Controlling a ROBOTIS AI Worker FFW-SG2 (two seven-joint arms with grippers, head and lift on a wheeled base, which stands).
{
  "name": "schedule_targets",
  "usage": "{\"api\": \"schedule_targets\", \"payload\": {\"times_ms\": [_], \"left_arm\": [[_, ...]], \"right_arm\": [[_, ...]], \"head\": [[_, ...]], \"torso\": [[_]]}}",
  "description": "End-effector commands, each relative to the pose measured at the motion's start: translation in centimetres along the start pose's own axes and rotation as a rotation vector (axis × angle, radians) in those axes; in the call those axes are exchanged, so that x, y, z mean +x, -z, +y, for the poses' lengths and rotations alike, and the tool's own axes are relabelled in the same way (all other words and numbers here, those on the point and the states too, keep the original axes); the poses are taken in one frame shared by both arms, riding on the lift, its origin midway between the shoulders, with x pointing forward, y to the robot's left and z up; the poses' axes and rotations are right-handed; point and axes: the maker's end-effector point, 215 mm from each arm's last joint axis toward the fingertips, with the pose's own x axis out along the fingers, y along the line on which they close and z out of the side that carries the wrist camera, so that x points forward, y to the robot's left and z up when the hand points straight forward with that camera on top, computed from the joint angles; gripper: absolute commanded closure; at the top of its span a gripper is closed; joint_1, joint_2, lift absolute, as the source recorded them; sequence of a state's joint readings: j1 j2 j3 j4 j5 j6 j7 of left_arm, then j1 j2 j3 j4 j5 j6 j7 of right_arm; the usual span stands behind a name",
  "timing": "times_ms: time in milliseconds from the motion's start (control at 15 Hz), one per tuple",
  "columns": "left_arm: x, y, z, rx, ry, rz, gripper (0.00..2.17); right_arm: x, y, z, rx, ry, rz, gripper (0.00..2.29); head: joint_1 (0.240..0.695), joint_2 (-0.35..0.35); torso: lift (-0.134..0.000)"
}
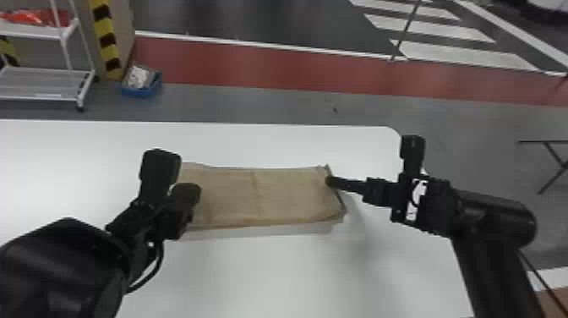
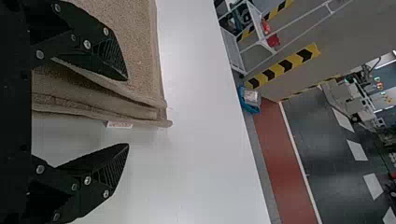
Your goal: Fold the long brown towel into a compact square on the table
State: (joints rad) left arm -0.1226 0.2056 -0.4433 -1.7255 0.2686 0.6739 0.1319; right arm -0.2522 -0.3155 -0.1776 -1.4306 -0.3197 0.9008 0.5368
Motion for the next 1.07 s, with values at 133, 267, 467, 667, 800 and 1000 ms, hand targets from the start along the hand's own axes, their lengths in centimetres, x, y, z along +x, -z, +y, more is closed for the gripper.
{"api": "schedule_targets", "payload": {"times_ms": [133, 267, 467, 667, 800, 1000], "left_arm": [[0.0, 0.2, -0.1, 0.000, 0.001, 0.004, 1.97], [0.0, 0.3, -0.1, 0.002, 0.003, 0.007, 1.97], [0.0, 0.3, -0.2, -0.001, 0.003, 0.008, 1.97], [0.1, 0.3, -0.4, 0.002, 0.003, 0.012, 1.97], [0.0, 1.1, -0.3, 0.005, 0.002, 0.040, 1.97], [0.1, 0.7, -0.1, 0.006, 0.000, 0.034, 1.97]], "right_arm": [[1.1, 1.5, -0.1, -0.020, 0.018, 0.051, 0.50], [1.0, 2.6, -0.3, -0.011, 0.031, 0.089, 0.50], [1.0, 2.7, 0.2, -0.015, 0.026, 0.112, 0.68], [1.0, 2.6, 0.7, -0.005, 0.006, 0.109, 1.20], [0.9, 1.9, 2.0, 0.014, -0.039, 0.088, 1.34], [0.4, 0.7, 4.5, 0.024, -0.100, 0.060, 1.39]], "head": [[0.695, -0.234], [0.695, -0.233], [0.695, -0.235], [0.695, -0.232], [0.695, -0.229], [0.695, -0.218]], "torso": [[-0.128], [-0.128], [-0.128], [-0.128], [-0.128], [-0.128]]}}
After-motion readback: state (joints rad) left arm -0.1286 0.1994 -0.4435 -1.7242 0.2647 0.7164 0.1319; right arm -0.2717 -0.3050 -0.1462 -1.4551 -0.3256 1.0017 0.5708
